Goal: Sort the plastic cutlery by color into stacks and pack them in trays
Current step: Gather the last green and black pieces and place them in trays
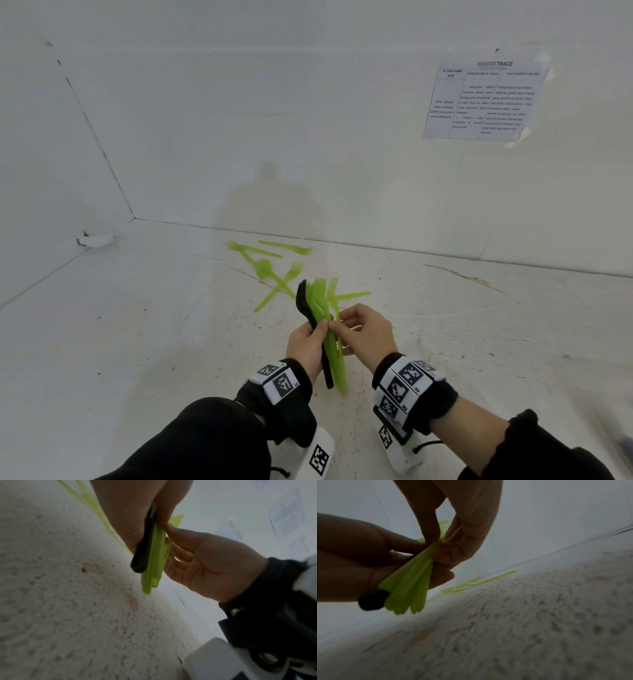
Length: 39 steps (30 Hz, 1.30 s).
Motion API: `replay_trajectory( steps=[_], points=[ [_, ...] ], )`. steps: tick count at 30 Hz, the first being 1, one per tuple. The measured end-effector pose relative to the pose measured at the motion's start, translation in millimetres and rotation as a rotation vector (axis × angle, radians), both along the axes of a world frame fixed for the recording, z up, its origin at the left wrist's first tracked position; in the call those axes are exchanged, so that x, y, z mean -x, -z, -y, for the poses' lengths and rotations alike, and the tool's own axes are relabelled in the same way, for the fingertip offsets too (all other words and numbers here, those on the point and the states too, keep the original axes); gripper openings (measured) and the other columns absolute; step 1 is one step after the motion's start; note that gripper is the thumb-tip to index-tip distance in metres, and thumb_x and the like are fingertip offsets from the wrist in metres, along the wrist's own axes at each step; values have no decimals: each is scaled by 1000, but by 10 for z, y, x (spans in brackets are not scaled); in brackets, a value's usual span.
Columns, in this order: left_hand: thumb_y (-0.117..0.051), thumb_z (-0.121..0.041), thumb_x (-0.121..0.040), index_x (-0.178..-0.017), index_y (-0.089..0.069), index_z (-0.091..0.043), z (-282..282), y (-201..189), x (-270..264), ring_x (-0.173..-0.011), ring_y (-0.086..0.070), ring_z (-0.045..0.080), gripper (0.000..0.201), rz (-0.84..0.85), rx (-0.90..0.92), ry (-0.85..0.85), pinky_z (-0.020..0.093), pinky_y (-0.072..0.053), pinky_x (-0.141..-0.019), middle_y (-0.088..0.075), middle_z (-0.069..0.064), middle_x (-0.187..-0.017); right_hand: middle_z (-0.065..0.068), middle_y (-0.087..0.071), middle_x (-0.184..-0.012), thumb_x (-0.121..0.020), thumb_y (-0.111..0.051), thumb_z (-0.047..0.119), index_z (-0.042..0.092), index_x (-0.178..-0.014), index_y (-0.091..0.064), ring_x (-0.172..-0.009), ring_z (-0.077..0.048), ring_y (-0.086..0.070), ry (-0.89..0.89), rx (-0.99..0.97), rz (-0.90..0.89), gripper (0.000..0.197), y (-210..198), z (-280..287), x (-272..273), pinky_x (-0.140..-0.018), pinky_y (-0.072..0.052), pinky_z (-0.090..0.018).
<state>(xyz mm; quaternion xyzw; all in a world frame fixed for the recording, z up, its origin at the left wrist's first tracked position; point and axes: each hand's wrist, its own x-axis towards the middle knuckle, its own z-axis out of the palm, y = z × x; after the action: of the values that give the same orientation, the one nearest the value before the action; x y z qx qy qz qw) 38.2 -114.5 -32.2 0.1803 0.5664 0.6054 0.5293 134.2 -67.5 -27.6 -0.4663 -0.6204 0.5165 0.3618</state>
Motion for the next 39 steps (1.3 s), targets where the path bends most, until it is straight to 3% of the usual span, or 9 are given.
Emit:
replay_trajectory(
  steps=[4, 7, 15, 20, 24, 29, 35, 39],
  points=[
    [-45, -13, -98, -95, -64, -6, 14, 27, -12, -94, -65, 35, 20, -34, 3, -4, 57, -49, -90, -68, 22, -99, -3, -60, -79, -78, -73, 14, 15, -81, -58, -61, -9, -59, -15, 40, -24, 15, -1, -7, -16, -43, -50, -18],
    [-49, -13, -96, -92, -66, -10, 35, 31, -9, -81, -65, 29, 18, -55, -6, 3, 50, -51, -87, -69, 15, -89, -1, -63, -76, -81, -71, 14, 17, -79, -63, -63, -7, -60, -66, 38, 26, 9, 12, -47, -33, -48, -51, -17],
    [-44, -8, -98, -105, -62, 2, 53, -6, 22, -68, -69, 19, 23, 48, -39, 8, 27, -56, -56, -69, 15, -89, 4, -64, -75, -81, -69, 9, 17, -85, -65, -69, -8, -61, -156, -17, 119, 10, 4, -94, -29, -57, -52, -13],
    [-45, -8, -97, -108, -62, 3, 64, -24, 30, -73, -66, 21, 22, 85, -46, 4, 28, -55, -60, -67, 14, -88, -2, -64, -74, -78, -71, 4, 16, -76, -63, -67, -10, -62, -158, 49, 48, 14, 9, -114, -39, -57, -53, -14],
    [-48, -8, -96, -105, -63, 1, 80, -4, 28, -77, -66, 22, 20, 93, -65, -5, 31, -55, -64, -69, 13, -88, -4, -66, -75, -80, -70, 11, 17, -76, -62, -63, -13, -63, -159, 76, 90, 11, -6, -120, -29, -57, -55, -18],
    [-47, -8, -96, -105, -63, 3, 85, -16, 24, -71, -69, 23, 21, 138, -76, -1, 29, -56, -55, -70, 18, -89, -2, -68, -79, -82, -67, 19, 17, -85, -62, -68, -13, -63, -158, -30, 191, 6, 42, -99, -11, -65, -54, -22],
    [-40, -13, -100, -111, -59, -2, 85, -48, 55, -91, -65, 28, 25, 183, -74, 85, 32, -57, -66, -67, 17, -103, 0, -66, -74, -83, -67, 8, 19, -82, -61, -66, -11, -63, -243, 31, 152, 12, 17, -127, -53, -67, -54, -20],
    [-38, -9, -100, -115, -54, -3, 50, -52, 52, -97, -61, 36, 23, 182, -109, 67, 27, -57, -58, -64, 16, -106, -4, -68, -77, -82, -67, 6, 17, -77, -65, -69, -17, -67, -216, 27, 103, 12, 0, -118, -16, -72, -59, -27]
  ],
)
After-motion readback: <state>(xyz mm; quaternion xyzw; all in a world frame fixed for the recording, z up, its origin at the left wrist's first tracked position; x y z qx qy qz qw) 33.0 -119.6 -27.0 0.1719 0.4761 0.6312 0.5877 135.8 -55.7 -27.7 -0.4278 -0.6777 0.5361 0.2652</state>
